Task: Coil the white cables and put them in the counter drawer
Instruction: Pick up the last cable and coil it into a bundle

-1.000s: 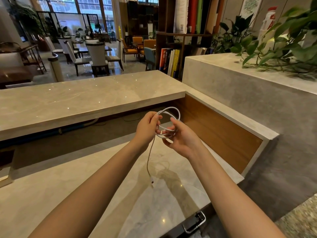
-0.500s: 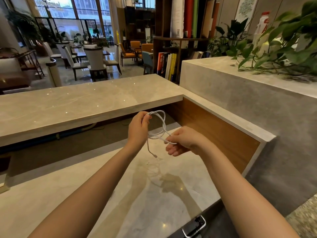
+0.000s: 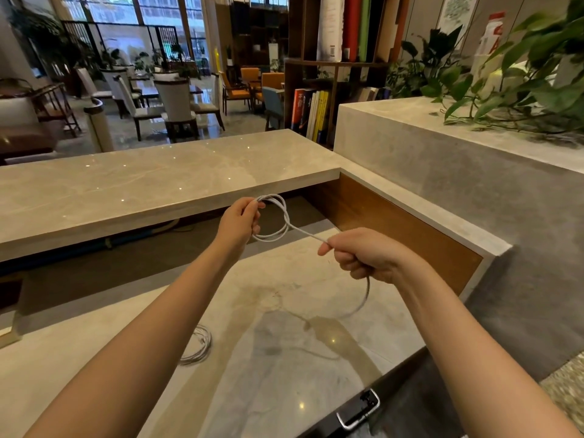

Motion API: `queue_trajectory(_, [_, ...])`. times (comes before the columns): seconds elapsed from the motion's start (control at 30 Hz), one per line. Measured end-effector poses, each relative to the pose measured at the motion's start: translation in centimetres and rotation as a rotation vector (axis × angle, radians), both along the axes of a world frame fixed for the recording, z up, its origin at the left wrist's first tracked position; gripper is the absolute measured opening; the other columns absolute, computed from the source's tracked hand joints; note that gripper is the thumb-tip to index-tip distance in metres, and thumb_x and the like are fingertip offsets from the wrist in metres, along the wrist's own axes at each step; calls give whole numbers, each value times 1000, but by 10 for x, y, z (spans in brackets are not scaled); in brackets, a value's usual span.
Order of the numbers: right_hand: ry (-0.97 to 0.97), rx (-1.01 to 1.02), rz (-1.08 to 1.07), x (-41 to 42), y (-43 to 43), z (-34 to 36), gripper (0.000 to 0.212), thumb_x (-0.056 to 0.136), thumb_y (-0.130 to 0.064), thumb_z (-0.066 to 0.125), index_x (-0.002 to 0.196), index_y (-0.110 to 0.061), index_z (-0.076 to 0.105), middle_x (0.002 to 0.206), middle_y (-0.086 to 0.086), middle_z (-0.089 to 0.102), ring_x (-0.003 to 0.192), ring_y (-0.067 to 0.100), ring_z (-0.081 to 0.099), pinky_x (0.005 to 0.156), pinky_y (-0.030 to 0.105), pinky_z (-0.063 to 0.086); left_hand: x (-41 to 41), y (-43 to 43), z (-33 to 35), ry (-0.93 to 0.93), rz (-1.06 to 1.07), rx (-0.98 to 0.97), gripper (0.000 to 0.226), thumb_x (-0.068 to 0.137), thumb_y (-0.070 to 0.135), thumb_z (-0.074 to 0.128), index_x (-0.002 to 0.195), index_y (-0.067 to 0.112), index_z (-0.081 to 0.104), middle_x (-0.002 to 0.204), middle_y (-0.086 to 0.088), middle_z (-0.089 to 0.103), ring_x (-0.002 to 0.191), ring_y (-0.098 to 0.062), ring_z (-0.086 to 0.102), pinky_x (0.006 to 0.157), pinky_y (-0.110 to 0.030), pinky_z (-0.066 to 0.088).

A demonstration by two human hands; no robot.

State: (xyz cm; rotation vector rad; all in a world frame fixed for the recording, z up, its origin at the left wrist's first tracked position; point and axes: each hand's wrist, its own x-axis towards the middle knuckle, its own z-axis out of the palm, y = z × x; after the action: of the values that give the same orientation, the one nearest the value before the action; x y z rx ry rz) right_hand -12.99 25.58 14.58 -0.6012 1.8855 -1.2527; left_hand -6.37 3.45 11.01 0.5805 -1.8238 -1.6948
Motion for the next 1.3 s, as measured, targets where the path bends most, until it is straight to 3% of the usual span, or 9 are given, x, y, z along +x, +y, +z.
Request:
queue_trajectory(0.27, [76,-124,244,10,19,-12,28,99,-24,41,91,-9,63,55,-2,40,47,9,30,43,19,26,-3,3,5,-34,67,43,27,99,16,37,88,7,59,70,-2,42,57,-12,34,51,-22,29])
queue_trajectory(0.4, [76,-105,362,32,7,-31,26,98,-20,42,86,-11,63,61,-1,56,54,11,48,54,23,43,-10,20,11,56,65,322,30,100,11,36,77,6,56,67,-4,37,53,-11,25,40,-16,24])
queue_trajectory(0.47, [246,-20,316,36,-5,-43,26,96,-21,47,88,-10,68,78,-1,66,70,10,57,69,24,48,-12,29,17,97,31,462,30,100,10,35,78,5,54,66,-3,36,51,-9,23,38,-15,22])
queue_trajectory(0.57, [510,102,118,25,-21,-54,22,91,-22,56,88,-9,74,84,2,68,69,8,57,67,23,49,-6,41,23,127,-18,629,28,100,11,33,80,6,52,64,-1,35,50,-8,22,38,-15,22])
queue_trajectory(0.73, [360,1,-133,20,-38,-52,7,85,-5,63,90,-2,68,74,12,67,59,16,64,61,23,57,4,51,22,155,-4,713,25,98,9,34,82,7,53,63,0,36,44,-6,24,37,-15,23])
queue_trajectory(0.83, [40,-181,-163,24,-41,-40,17,82,4,65,99,2,65,87,21,69,75,24,69,73,29,60,8,57,18,141,3,612,25,98,10,34,82,9,54,64,0,37,45,-6,29,40,-16,27])
queue_trajectory(0.97, [-165,-300,-96,25,-41,-23,31,82,-1,65,113,-6,63,109,15,69,103,26,66,89,37,54,14,67,6,15,69,168,27,100,20,33,93,12,57,72,-1,45,62,-11,41,58,-23,40])
queue_trajectory(1.17, [6,-265,-257,22,-40,-21,32,84,-12,66,115,-14,59,110,12,67,101,25,64,84,31,52,9,76,5,-64,129,-103,23,100,22,34,106,14,55,91,3,54,79,-9,51,63,-19,43])
queue_trajectory(1.3, [-66,-332,-336,19,-38,-27,30,84,-11,66,114,-12,63,104,13,69,92,23,65,80,30,53,5,75,2,-146,112,-187,18,99,20,36,102,15,53,90,0,54,76,-10,51,66,-22,44])
